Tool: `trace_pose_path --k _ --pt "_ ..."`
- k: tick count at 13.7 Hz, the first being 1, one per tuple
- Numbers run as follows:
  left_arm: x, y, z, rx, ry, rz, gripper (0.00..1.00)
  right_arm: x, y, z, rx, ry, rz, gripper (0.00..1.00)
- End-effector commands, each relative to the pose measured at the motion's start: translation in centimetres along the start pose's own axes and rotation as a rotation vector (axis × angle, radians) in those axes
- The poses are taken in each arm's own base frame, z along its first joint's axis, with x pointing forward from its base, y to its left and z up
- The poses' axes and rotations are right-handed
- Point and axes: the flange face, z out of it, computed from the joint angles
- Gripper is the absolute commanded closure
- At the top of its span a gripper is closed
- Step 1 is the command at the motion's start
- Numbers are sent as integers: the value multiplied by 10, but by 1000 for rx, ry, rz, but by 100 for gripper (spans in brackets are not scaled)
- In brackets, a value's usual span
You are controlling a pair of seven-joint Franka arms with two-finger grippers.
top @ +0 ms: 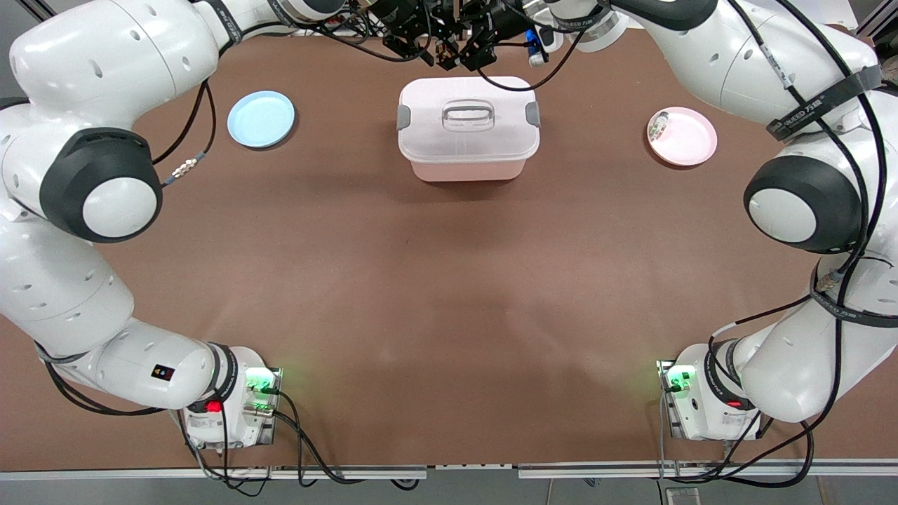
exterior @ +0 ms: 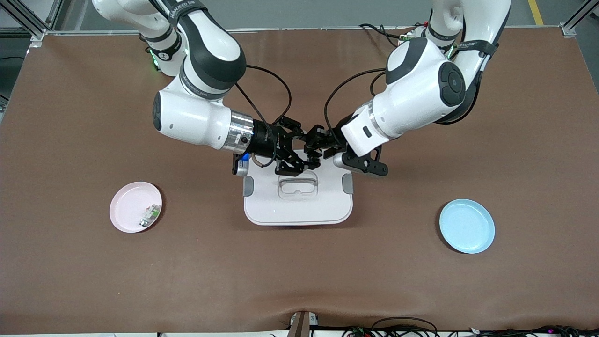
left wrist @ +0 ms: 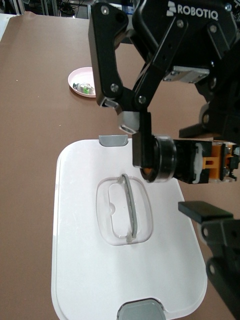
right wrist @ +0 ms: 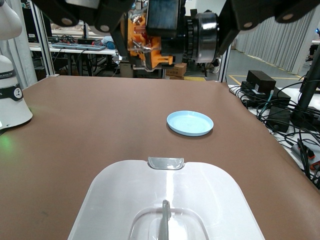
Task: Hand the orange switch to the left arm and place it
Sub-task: 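Grasp the orange switch with the left gripper above the box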
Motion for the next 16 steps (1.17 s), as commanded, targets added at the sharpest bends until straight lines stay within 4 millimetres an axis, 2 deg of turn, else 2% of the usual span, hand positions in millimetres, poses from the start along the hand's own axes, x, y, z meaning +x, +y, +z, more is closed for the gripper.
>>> trace_pose_path --k 1,5,9,10,11,12,13,14,15,16 --pt "-1 5 1 -11 8 -4 54 -6 1 -1 1 10 -4 74" --pt "-3 7 3 -11 2 -31 100 -6 1 -1 -1 10 -4 72" --pt "-3 9 1 -11 5 -39 100 -6 1 -1 1 10 -4 69" --pt "-3 9 0 -11 5 -39 100 -6 1 -2 0 10 -4 57" --pt "-2 7 -2 -9 8 -41 100 -7 1 -1 0 9 -5 51" --pt "-1 5 -5 -9 11 -42 100 -7 1 -1 0 9 -5 36" --pt "0 4 -6 -7 11 -43 100 -7 1 -1 0 9 -5 16" --pt "1 2 -7 -3 13 -43 100 -7 1 -2 2 9 -5 6" --pt "1 2 -7 -2 13 -42 100 -8 1 -2 2 8 -6 0" --pt "1 2 -5 -1 10 -44 100 -8 1 -2 2 8 -7 0"
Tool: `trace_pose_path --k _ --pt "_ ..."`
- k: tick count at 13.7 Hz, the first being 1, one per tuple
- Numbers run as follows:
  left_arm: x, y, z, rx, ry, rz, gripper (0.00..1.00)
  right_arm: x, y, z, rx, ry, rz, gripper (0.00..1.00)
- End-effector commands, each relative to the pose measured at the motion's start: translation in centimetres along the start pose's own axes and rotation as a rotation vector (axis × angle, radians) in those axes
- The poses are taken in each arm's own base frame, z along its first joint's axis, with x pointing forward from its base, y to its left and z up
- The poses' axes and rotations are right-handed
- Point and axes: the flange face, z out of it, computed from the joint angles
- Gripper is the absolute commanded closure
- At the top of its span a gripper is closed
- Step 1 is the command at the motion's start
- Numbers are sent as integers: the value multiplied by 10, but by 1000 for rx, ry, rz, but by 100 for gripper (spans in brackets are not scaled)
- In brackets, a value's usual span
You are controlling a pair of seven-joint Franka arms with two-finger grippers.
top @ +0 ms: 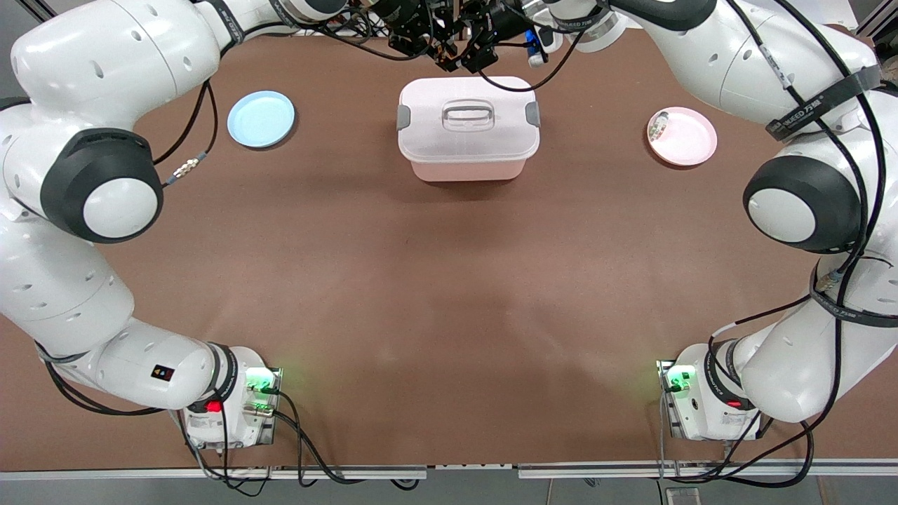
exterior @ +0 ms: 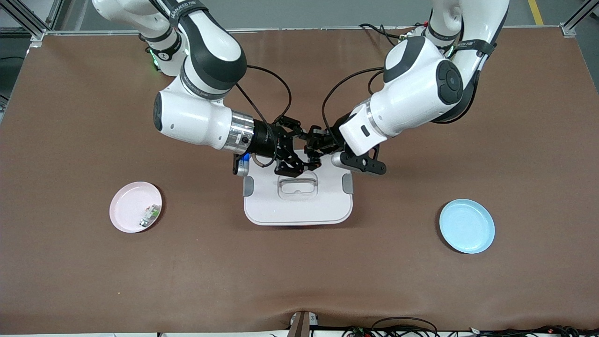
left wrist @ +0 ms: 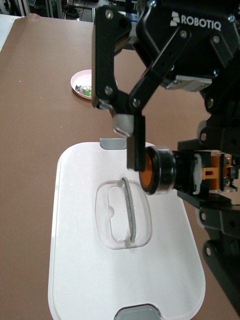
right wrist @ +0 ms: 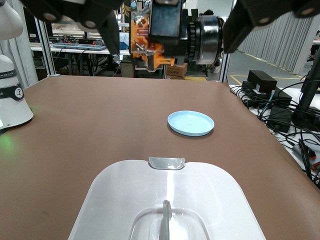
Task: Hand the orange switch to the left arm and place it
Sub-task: 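Grasp the orange switch with the left gripper above the box, then open the right gripper and withdraw while the left gripper carries switch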
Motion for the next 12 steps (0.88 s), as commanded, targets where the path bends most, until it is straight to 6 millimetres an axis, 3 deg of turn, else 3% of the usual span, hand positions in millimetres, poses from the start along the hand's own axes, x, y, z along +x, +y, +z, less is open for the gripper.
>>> trace_pose_path --k 1,7,9,12 --pt "0 0 -2 6 4 -13 100 -9 0 -4 6 6 -6 0" --pt "10 -21 -6 43 -5 -20 100 -14 -1 -15 8 44 -72 0" --pt "13 -32 -11 103 0 -6 100 -28 5 -30 -3 132 -176 0" --pt "29 -66 -32 153 -4 -33 100 -40 19 -61 -103 285 -347 0"
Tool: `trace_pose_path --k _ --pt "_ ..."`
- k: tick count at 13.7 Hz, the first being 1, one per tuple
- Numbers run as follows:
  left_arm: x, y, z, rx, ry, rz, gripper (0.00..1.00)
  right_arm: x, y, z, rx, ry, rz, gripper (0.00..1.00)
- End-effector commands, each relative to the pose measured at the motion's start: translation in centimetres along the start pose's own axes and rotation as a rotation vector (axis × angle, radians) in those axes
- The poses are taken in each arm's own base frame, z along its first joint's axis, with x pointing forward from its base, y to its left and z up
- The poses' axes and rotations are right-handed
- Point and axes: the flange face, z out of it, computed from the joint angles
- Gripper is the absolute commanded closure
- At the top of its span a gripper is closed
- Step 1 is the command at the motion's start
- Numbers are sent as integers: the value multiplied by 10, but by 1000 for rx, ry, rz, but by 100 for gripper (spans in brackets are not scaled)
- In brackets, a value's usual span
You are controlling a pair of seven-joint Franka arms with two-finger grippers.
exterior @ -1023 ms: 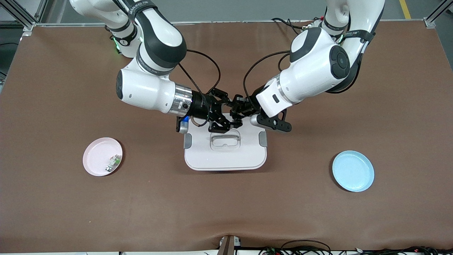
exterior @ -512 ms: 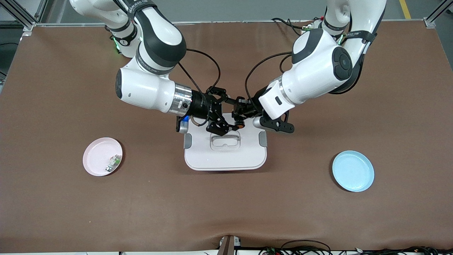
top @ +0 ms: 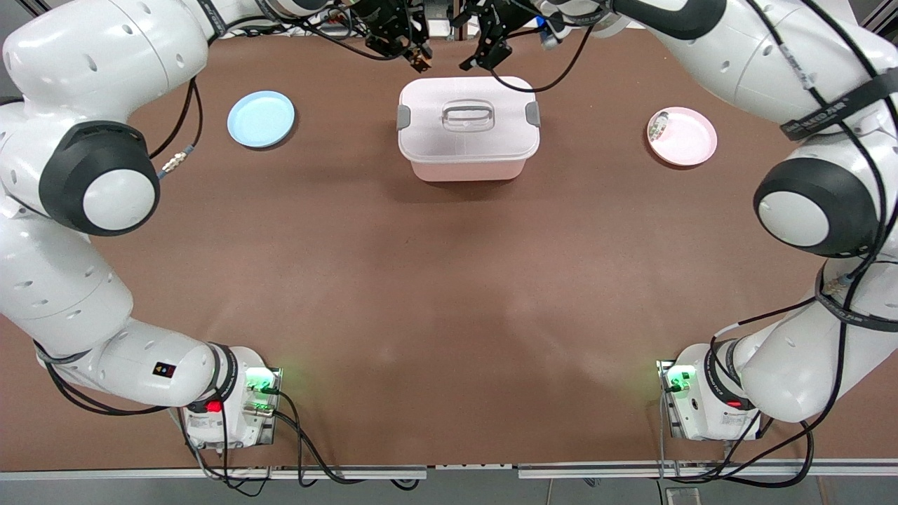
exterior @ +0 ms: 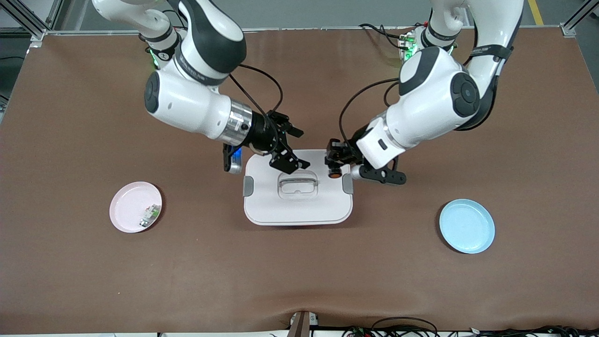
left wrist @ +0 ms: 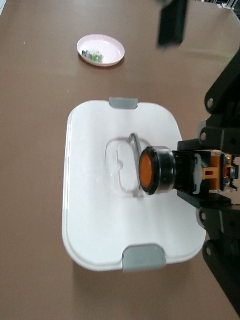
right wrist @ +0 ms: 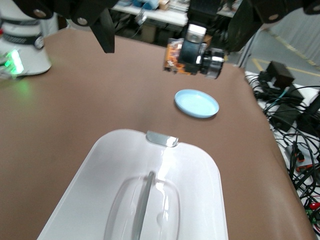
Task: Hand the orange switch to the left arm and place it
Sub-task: 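Open the right gripper and withdraw while the left gripper carries switch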
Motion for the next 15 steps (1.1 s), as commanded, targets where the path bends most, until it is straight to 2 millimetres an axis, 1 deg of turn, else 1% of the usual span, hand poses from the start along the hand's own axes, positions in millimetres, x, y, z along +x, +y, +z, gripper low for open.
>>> trace_pose_path --k 1,2,4,5,7,9,10,11,13,15 --pt "12 -30 -20 72 2 -8 100 -3 15 -42 -100 100 -162 0" --pt "15 -40 -23 109 3 -3 100 4 19 -61 -132 122 -215 0" --pt "24 -71 -24 151 -18 5 100 19 32 -93 -156 163 -320 0" --pt "29 -91 -25 168 -24 20 100 28 43 -107 -171 175 -392 0" --pt "39 -141 -29 198 -42 75 100 57 67 -135 -183 180 -517 0" --pt "45 -184 -35 259 -56 159 100 80 91 -155 -210 192 -632 0" --pt "47 -198 -35 292 -66 193 100 92 100 -163 -253 230 -689 0" --pt "52 -218 -32 327 -83 221 100 101 108 -169 -316 282 -751 0" --pt "60 -250 -24 363 -114 278 100 118 117 -188 -403 342 -832 0" --pt "67 -280 -21 437 -146 359 100 139 121 -214 -426 328 -887 0"
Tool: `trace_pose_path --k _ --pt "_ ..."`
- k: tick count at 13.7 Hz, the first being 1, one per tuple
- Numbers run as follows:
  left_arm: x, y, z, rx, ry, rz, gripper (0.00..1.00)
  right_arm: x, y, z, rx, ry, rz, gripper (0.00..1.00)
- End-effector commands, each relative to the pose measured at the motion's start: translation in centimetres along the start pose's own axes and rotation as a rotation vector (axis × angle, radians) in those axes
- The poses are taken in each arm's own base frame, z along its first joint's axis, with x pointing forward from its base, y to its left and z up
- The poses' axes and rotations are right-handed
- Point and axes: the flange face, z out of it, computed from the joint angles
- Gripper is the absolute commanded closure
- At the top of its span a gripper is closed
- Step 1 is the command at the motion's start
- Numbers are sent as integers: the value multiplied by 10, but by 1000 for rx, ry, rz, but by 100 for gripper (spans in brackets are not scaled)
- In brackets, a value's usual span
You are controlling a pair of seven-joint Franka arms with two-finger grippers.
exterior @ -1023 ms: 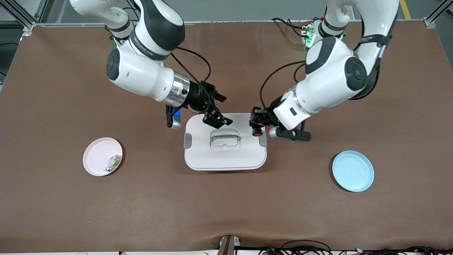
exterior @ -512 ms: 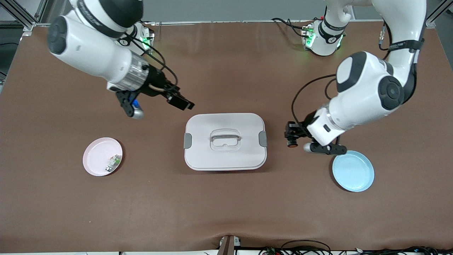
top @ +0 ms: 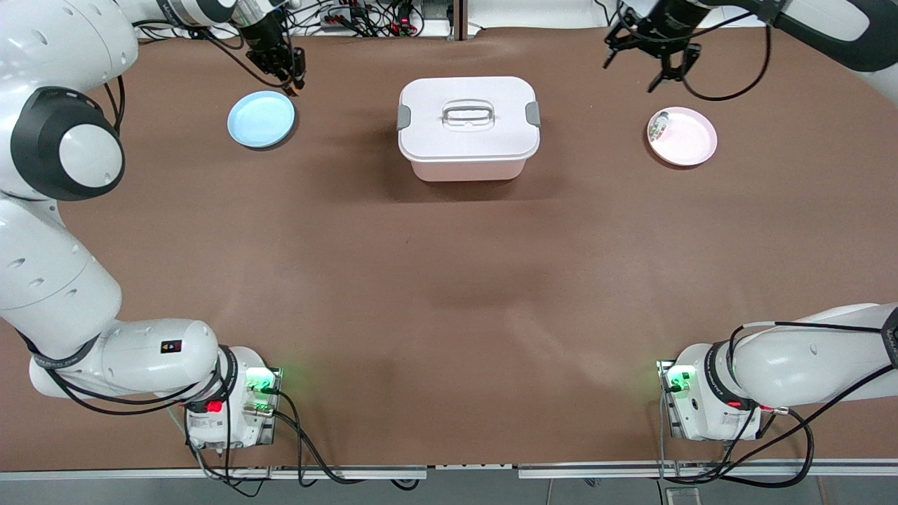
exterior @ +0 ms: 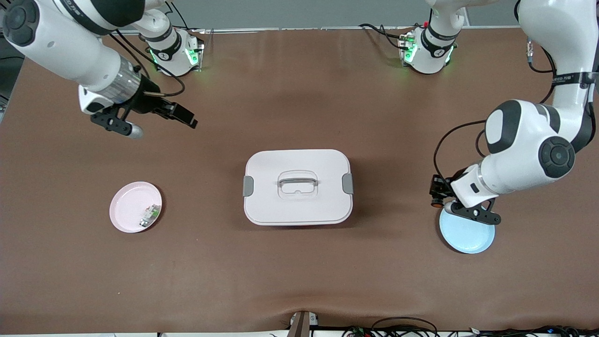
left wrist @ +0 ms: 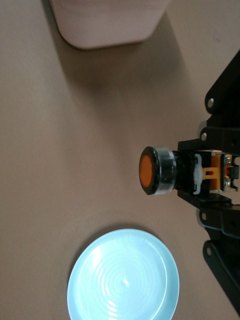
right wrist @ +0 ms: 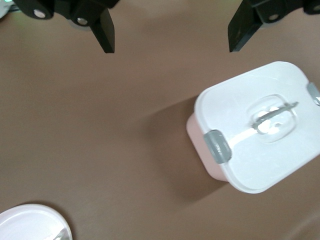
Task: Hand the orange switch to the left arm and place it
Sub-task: 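Lower the switch onto the blue plate with the left gripper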
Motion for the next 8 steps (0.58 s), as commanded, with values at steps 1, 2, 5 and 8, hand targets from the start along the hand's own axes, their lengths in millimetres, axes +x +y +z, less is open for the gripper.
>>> trace_pose_path --k 1,2,5,8 --pt "2 -27 16 95 -21 120 100 11 45 -18 -27 4 -90 0" --pt "2 -40 24 110 -25 153 100 19 63 -24 -36 1 -111 0" --pt "0 -86 48 117 -26 303 100 36 110 -40 -104 13 -162 0" --pt "-5 -117 73 120 13 464 100 49 139 -56 -151 37 -188 0"
